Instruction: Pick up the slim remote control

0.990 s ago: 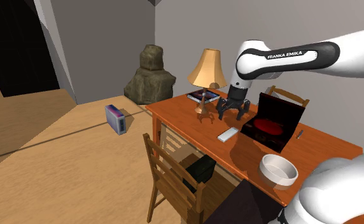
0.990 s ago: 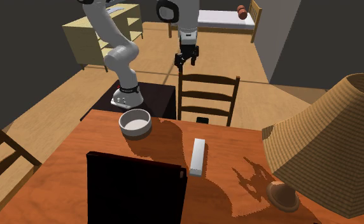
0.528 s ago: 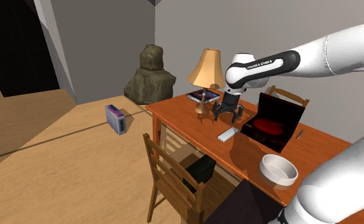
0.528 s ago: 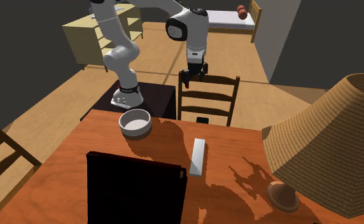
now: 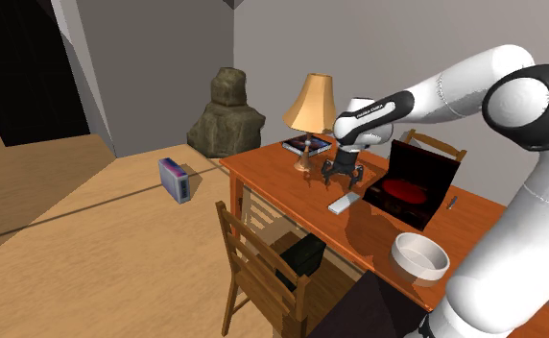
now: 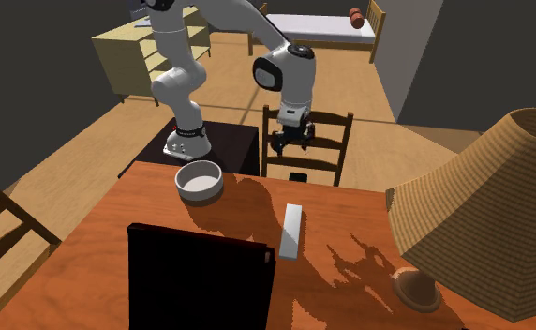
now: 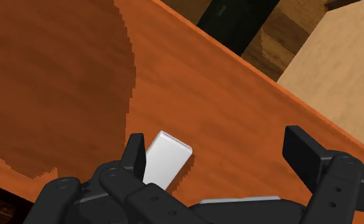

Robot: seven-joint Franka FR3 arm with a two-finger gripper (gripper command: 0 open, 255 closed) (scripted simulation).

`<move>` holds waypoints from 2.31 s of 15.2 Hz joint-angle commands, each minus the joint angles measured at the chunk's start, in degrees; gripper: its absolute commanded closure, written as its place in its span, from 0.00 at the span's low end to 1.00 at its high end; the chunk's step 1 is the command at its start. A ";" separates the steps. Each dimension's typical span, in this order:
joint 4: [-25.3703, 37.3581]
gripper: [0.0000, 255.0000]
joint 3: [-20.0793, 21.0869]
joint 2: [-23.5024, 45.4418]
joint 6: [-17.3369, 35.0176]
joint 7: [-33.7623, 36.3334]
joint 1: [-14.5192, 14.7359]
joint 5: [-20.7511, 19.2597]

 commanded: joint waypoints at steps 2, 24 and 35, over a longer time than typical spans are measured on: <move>3.39 0.00 -1.13 5.97 2.73 1.42 -1.18 0.75; 22.69 0.00 -4.58 35.59 12.90 6.75 -9.63 7.88; 22.84 1.00 -4.49 35.95 13.11 6.76 -9.66 7.96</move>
